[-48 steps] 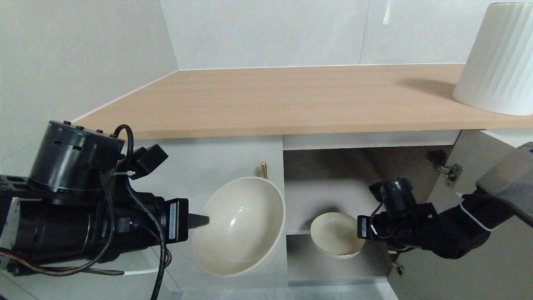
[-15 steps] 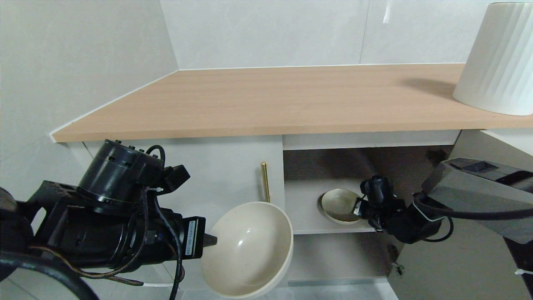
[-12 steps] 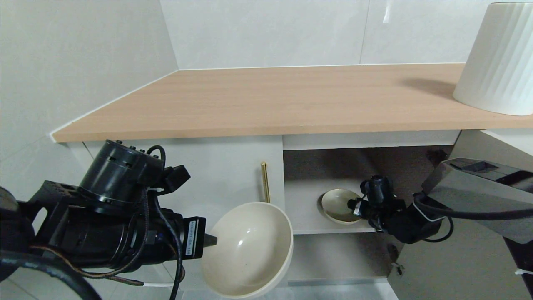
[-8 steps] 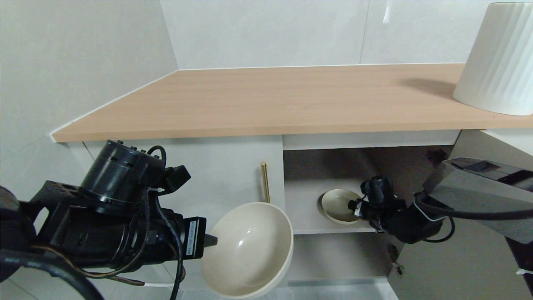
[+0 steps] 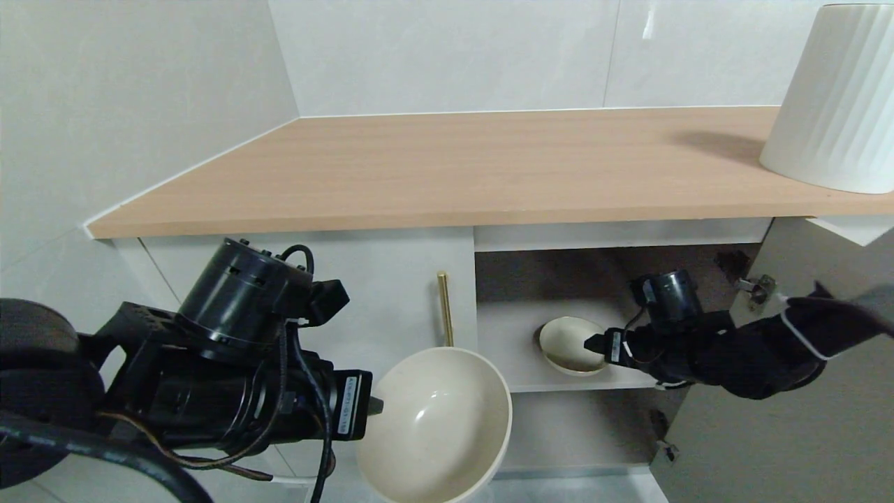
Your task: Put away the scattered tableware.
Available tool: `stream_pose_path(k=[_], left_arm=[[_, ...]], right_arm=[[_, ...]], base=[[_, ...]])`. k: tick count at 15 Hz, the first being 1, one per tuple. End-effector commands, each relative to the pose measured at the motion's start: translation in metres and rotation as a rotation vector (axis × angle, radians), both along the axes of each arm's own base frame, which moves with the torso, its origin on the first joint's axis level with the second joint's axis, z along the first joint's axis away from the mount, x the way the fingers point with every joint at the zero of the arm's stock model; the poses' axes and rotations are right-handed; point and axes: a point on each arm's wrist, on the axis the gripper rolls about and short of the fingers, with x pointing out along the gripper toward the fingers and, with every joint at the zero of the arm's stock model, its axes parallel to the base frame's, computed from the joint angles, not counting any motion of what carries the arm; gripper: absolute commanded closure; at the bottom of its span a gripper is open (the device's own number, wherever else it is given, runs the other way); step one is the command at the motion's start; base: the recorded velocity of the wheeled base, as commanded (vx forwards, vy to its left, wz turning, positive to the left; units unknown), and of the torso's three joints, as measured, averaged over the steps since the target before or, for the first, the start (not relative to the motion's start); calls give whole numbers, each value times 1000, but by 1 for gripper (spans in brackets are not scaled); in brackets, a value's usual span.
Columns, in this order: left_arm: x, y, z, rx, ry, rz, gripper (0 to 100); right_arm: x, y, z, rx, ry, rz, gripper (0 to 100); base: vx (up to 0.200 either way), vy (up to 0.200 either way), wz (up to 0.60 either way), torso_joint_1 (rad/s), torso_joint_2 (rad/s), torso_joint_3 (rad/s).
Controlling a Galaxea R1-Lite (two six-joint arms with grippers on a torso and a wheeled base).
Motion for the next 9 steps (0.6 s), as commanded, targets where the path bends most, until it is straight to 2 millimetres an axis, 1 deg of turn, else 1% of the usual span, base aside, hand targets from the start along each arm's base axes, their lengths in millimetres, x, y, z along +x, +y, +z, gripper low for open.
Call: stream_pose_path(k=[1, 2, 3, 4, 5, 6, 9], left_arm=[[5, -8, -7, 35, 10, -17, 100], [7, -12, -11, 53, 16, -17, 100], [9, -16, -19, 85, 31, -15, 100], [10, -20, -27, 122, 44, -10, 100], [11, -24, -33, 157, 45, -2, 100], [11, -27, -36, 178, 43, -2, 100], [6, -36, -41, 209, 41, -23, 100]], right_arm=[[-73, 11, 81, -11, -53, 297, 0], [-93, 19, 94, -28, -58, 382, 0], [-113, 30, 100, -27, -58, 460, 0], [-128, 41, 101, -30, -46, 523, 0], [-136, 48, 101, -38, -27, 561, 0], [-140, 52, 102, -37, -24, 580, 0], [-146, 70, 99, -4, 1, 616, 0]], base=[[0, 0, 0, 0, 0, 0], [0, 0, 0, 0, 0, 0], [0, 0, 0, 0, 0, 0], [0, 0, 0, 0, 0, 0], [0, 0, 0, 0, 0, 0], [0, 0, 0, 0, 0, 0], [0, 0, 0, 0, 0, 0]])
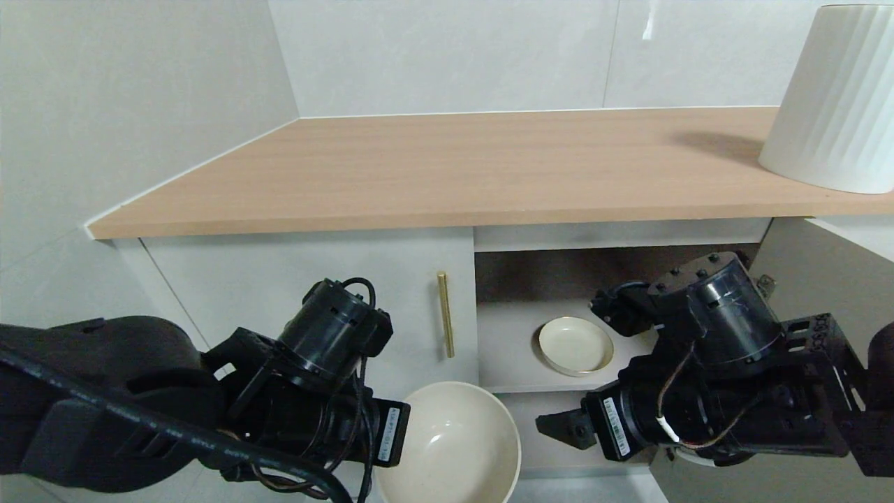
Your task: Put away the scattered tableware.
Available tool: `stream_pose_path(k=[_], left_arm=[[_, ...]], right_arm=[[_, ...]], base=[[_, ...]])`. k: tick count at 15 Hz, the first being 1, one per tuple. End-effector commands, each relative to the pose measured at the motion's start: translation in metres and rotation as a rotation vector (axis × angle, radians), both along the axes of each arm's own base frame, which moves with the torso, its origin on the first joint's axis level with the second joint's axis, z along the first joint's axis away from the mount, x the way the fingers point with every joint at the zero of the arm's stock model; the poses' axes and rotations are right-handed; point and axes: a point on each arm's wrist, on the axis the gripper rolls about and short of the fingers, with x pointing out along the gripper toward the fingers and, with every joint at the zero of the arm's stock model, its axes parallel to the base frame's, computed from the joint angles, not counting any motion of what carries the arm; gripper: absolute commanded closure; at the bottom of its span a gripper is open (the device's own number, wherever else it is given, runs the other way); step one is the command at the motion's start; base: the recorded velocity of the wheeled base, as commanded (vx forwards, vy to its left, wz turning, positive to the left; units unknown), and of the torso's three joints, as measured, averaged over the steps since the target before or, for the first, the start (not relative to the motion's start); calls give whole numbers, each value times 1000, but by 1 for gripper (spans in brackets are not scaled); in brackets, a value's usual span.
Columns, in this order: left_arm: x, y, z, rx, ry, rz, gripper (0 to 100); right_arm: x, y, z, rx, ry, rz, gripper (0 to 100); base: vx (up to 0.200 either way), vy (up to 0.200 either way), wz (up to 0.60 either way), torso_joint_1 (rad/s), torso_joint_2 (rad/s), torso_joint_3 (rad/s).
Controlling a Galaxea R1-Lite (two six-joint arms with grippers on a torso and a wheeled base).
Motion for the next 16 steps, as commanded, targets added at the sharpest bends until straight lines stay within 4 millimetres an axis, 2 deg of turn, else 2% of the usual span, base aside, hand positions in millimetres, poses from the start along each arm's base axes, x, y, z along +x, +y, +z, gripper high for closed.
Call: stream_pose_path(k=[1, 3, 7, 15, 16], left_arm=[[-1, -5, -5, 13, 14, -17, 100], [-3, -7, -4, 11, 12, -24, 100], [-9, -8, 1, 3, -4, -38, 100], [-14, -12, 2, 9, -16, -52, 100], [-15, -11, 2, 10, -17, -52, 100]], right_arm=[[-7, 8, 4, 21, 1, 28, 0], [-9, 14, 0, 14, 14, 42, 0], [-4, 28, -22, -36, 65, 49, 0], [2, 36, -33, -46, 90, 30, 0], [3, 36, -34, -45, 90, 29, 100]], base=[[0, 0, 0, 0, 0, 0], [0, 0, 0, 0, 0, 0], [0, 0, 0, 0, 0, 0], [0, 0, 0, 0, 0, 0], [0, 0, 0, 0, 0, 0]])
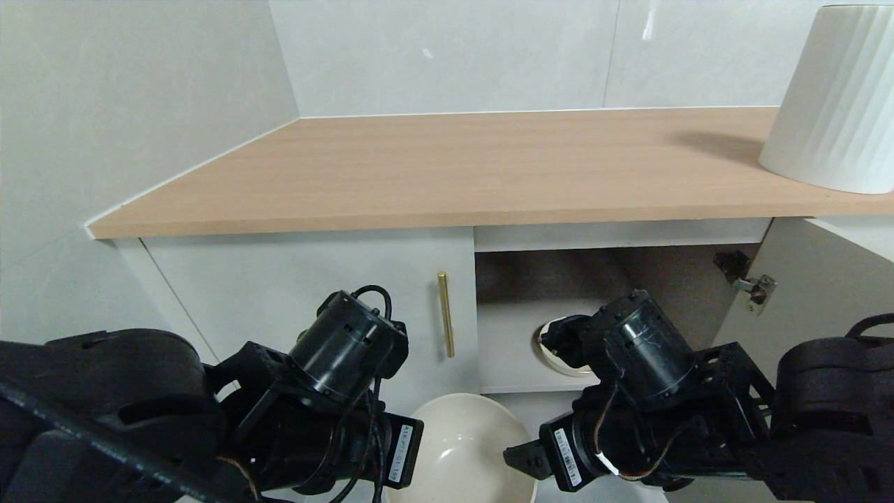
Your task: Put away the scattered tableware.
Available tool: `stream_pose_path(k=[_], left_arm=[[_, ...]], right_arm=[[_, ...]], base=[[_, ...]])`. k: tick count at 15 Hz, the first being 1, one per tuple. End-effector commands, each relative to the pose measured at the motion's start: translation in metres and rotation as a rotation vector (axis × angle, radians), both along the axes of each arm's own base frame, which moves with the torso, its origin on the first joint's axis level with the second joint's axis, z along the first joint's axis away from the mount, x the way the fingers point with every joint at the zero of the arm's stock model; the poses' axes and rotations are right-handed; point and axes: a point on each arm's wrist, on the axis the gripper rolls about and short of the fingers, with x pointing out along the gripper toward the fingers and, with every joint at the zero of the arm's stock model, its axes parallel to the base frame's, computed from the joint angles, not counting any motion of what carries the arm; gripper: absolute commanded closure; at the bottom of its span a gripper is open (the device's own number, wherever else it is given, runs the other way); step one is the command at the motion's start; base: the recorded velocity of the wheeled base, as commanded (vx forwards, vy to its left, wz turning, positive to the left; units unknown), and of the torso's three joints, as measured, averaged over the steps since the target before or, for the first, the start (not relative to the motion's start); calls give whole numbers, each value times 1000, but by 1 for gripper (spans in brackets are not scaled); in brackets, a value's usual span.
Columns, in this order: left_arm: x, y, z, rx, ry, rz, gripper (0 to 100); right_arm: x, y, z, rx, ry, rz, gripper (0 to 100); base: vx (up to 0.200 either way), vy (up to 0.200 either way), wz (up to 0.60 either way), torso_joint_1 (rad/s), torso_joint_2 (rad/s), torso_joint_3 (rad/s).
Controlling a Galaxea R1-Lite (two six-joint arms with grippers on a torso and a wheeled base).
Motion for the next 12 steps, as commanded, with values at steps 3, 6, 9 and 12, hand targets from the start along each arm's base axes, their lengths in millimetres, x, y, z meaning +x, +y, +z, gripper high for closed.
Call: stream_pose_path(k=[3, 6, 9, 12], left_arm=[[-2, -1, 1, -3, -3, -7, 100], [-3, -1, 1, -3, -3, -9, 100], [-3, -1, 1, -3, -1, -6, 100], [-3, -1, 1, -7, 0, 5, 100]], right_arm=[[1, 2, -5, -13, 12, 1, 100], [1, 2, -5, -13, 13, -1, 100], [2, 2, -7, -15, 16, 0, 100], [2, 2, -7, -16, 16, -1, 100]], base=[[0, 0, 0, 0, 0, 0], [0, 0, 0, 0, 0, 0], [0, 0, 0, 0, 0, 0], [0, 0, 0, 0, 0, 0]])
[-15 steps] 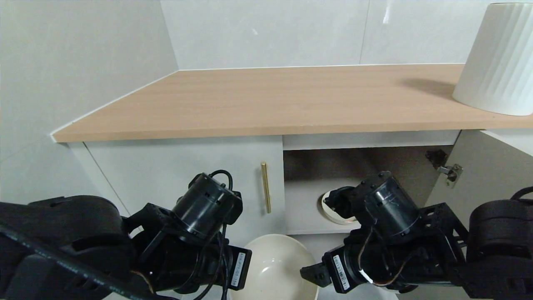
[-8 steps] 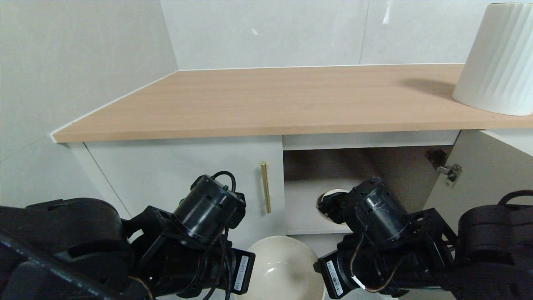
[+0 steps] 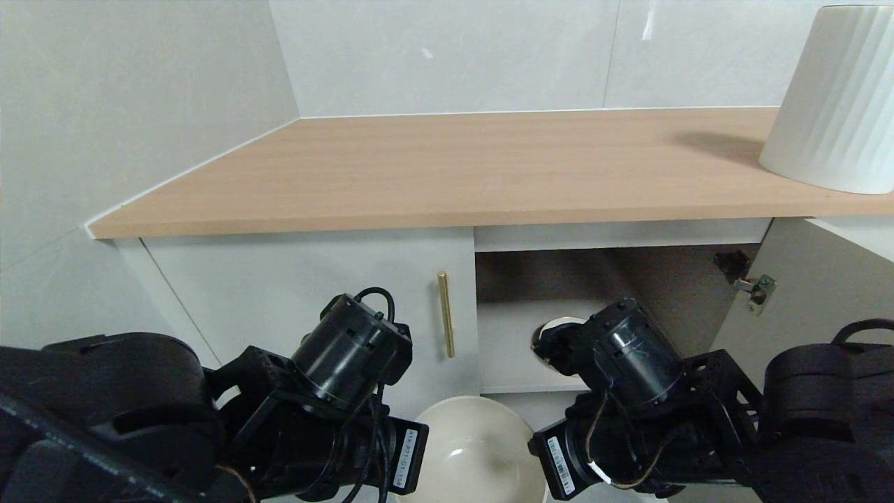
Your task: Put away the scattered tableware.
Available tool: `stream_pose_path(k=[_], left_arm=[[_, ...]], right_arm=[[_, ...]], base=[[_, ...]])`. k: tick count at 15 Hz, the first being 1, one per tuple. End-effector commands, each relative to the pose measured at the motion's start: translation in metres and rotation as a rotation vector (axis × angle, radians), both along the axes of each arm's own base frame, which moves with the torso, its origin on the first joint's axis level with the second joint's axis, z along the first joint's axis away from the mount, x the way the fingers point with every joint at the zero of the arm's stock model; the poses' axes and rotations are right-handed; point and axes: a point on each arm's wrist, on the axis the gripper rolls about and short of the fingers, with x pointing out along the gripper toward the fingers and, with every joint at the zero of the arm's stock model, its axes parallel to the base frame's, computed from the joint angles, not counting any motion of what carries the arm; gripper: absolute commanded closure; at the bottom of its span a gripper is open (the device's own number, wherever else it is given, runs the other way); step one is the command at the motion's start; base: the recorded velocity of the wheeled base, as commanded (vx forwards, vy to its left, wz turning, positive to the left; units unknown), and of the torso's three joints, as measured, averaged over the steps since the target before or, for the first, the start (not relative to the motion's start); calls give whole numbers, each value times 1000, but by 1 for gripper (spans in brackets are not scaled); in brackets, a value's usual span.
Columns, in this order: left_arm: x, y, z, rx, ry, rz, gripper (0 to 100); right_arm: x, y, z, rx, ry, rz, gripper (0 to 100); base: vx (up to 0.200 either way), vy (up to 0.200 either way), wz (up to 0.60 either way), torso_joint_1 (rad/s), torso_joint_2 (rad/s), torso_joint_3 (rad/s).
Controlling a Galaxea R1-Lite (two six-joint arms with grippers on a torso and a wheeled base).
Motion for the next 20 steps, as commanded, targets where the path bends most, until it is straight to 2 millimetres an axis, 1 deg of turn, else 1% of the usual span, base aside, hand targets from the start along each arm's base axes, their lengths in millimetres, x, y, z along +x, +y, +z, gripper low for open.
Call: stream_pose_path(k=[1, 2, 3, 10, 12, 13, 14, 17, 19, 20], left_arm=[[0, 0, 0, 1, -4, 3, 100], [0, 0, 0, 5, -4, 5, 100], [0, 0, 0, 3, -5, 6, 0], [1, 0, 2, -8, -12, 13, 0], [0, 0, 7, -31, -20, 26, 0], [0, 1, 13, -55, -35, 38, 0], [0, 1, 18, -77, -44, 48, 0], [3, 8, 33, -141, -92, 90, 0], [3, 12, 41, -171, -123, 103, 0], [3, 14, 45, -196, -135, 112, 0]], right_arm=[[0, 0, -1, -4, 2, 0, 100], [0, 0, -2, -5, 3, 0, 100], [0, 0, -2, -5, 3, 0, 100], [0, 0, -2, -8, 5, 0, 100], [0, -1, -3, -11, 6, -4, 100], [3, -4, -2, -7, 6, -19, 100], [8, -9, -1, -5, 6, -45, 100], [26, -33, 3, 3, -4, -146, 100], [31, -44, -8, -26, 28, -191, 100], [39, -53, -12, -33, 24, -242, 100]], base=[[0, 0, 0, 0, 0, 0], [0, 0, 0, 0, 0, 0], [0, 0, 0, 0, 0, 0], [0, 0, 0, 0, 0, 0], [0, 0, 0, 0, 0, 0], [0, 0, 0, 0, 0, 0], [0, 0, 0, 0, 0, 0], [0, 0, 0, 0, 0, 0], [0, 0, 0, 0, 0, 0], [0, 0, 0, 0, 0, 0]])
